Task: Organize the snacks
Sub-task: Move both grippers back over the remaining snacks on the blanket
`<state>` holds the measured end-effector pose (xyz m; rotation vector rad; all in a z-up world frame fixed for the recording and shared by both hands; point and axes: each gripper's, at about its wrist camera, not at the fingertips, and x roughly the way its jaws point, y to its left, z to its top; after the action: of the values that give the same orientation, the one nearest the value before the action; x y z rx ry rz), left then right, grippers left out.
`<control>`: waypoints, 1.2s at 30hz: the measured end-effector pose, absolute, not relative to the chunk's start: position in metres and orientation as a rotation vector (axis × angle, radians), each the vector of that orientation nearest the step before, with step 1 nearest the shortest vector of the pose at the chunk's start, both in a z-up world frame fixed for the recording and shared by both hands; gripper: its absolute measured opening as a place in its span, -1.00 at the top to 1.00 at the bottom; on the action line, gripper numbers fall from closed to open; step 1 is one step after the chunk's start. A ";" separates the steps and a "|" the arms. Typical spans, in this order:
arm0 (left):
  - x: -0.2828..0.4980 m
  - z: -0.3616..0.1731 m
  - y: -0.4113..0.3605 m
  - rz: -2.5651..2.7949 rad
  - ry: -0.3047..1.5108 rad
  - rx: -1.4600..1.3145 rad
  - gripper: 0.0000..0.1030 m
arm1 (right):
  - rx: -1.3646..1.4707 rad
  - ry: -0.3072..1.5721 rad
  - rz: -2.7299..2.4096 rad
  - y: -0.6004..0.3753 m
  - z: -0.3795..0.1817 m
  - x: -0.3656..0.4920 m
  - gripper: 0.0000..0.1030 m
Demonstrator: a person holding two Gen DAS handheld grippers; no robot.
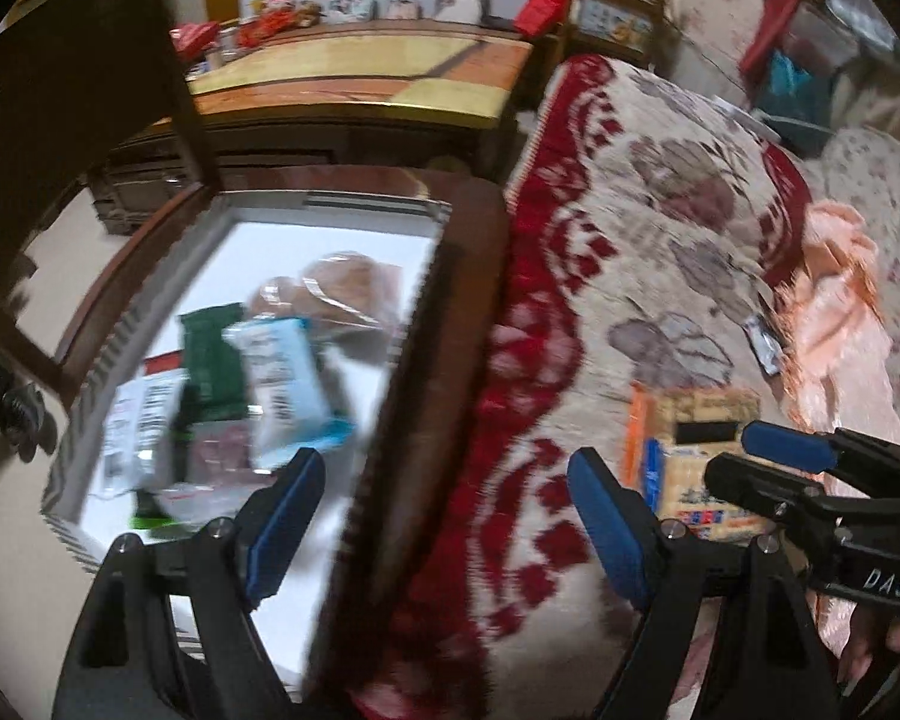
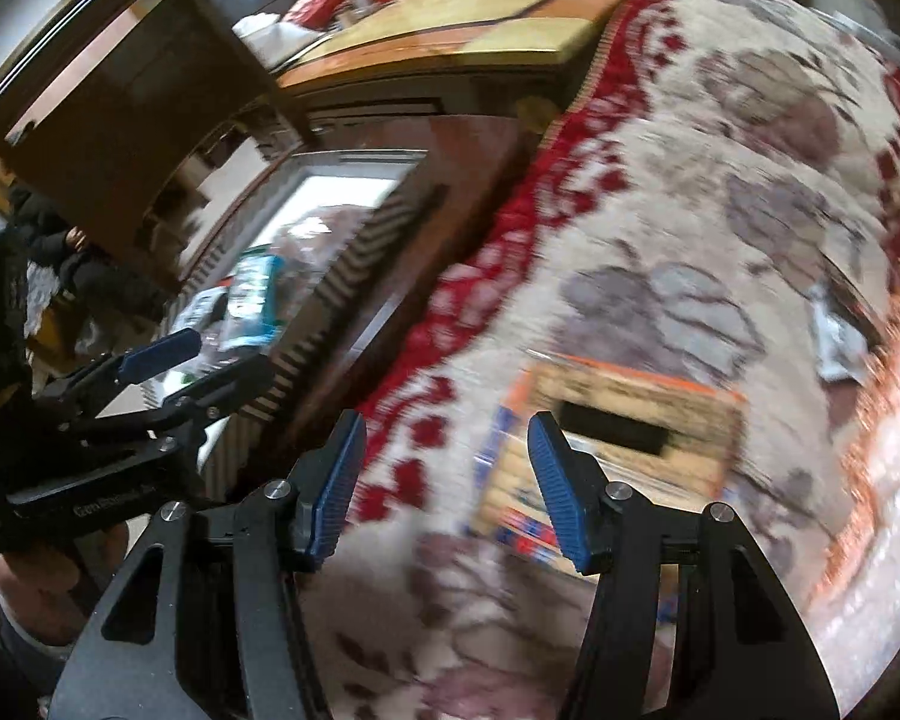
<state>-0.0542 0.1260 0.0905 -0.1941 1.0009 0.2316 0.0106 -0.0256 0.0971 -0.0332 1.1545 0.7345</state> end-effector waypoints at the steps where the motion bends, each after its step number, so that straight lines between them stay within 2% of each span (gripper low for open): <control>1: -0.051 0.089 0.121 0.218 1.009 -0.191 -0.65 | -0.026 1.156 0.725 -0.033 0.096 0.012 -0.09; 23: 0.023 0.069 0.029 0.020 1.105 -0.090 -0.65 | 0.191 1.187 0.457 -0.187 0.066 0.058 -0.09; 31: 0.078 0.072 -0.015 -0.151 1.114 -0.052 -0.65 | 0.192 1.199 0.422 -0.208 0.057 0.075 -0.09; 36: 0.121 0.072 -0.059 -0.292 1.103 0.075 -0.65 | 0.220 1.216 0.424 -0.218 0.045 0.080 -0.09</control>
<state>0.1213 -0.0589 0.0722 0.0748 1.1035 -0.2924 0.0799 -0.2182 0.0447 0.2196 1.2158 0.4237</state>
